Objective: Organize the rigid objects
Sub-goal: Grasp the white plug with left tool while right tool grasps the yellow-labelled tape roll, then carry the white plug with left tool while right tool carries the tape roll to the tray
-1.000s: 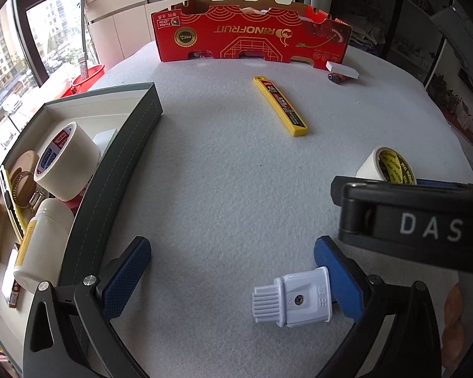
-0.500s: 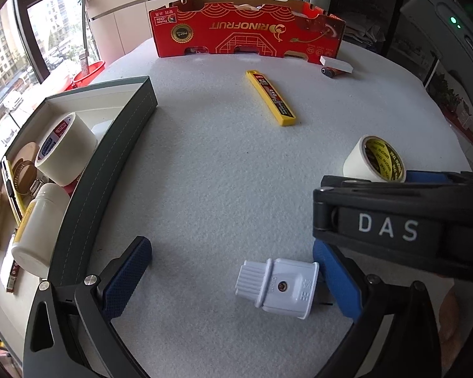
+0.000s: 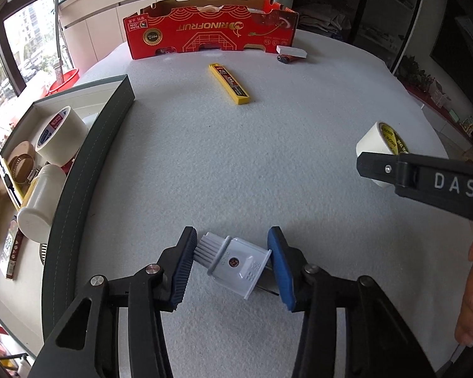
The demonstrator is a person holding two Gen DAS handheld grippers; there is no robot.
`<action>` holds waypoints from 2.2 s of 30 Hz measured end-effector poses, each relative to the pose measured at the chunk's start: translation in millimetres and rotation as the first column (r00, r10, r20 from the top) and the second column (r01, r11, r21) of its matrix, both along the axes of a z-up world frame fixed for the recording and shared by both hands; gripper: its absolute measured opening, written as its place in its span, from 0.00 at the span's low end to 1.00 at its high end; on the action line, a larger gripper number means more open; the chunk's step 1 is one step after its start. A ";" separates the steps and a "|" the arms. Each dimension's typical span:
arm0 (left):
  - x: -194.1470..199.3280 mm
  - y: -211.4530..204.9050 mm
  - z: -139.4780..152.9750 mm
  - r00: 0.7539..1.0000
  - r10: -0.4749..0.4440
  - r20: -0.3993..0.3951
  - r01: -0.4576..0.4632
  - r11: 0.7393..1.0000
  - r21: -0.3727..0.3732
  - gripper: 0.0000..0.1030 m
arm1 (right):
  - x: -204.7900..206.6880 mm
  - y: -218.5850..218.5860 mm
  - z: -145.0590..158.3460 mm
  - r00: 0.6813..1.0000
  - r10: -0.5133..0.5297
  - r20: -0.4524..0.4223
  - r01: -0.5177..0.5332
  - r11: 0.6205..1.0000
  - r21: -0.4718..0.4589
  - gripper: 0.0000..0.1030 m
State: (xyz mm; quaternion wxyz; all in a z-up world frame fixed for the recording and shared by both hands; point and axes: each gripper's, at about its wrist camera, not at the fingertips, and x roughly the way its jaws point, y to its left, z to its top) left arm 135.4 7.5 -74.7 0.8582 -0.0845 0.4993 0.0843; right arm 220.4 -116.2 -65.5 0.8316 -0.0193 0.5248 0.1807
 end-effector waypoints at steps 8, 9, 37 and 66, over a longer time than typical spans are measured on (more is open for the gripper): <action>-28.2 -16.5 13.5 0.999 -0.040 0.009 0.040 0.999 -0.009 0.49 | -46.2 -41.6 10.1 0.999 -0.046 -0.030 0.048 0.996 0.073 0.48; -31.8 -18.8 16.5 0.999 -0.045 0.015 0.045 0.999 -0.009 0.49 | -51.1 -45.2 11.8 0.998 -0.052 -0.027 0.054 0.996 0.074 0.48; -130.0 88.1 116.0 0.962 0.097 0.255 -0.089 0.995 -0.042 0.49 | -131.4 79.5 109.4 0.977 0.153 0.148 -0.167 0.982 0.088 0.48; -122.1 232.0 53.8 0.918 0.382 0.111 -0.385 0.923 0.009 0.49 | -101.1 255.4 72.4 0.918 0.388 0.084 -0.390 0.921 0.004 0.48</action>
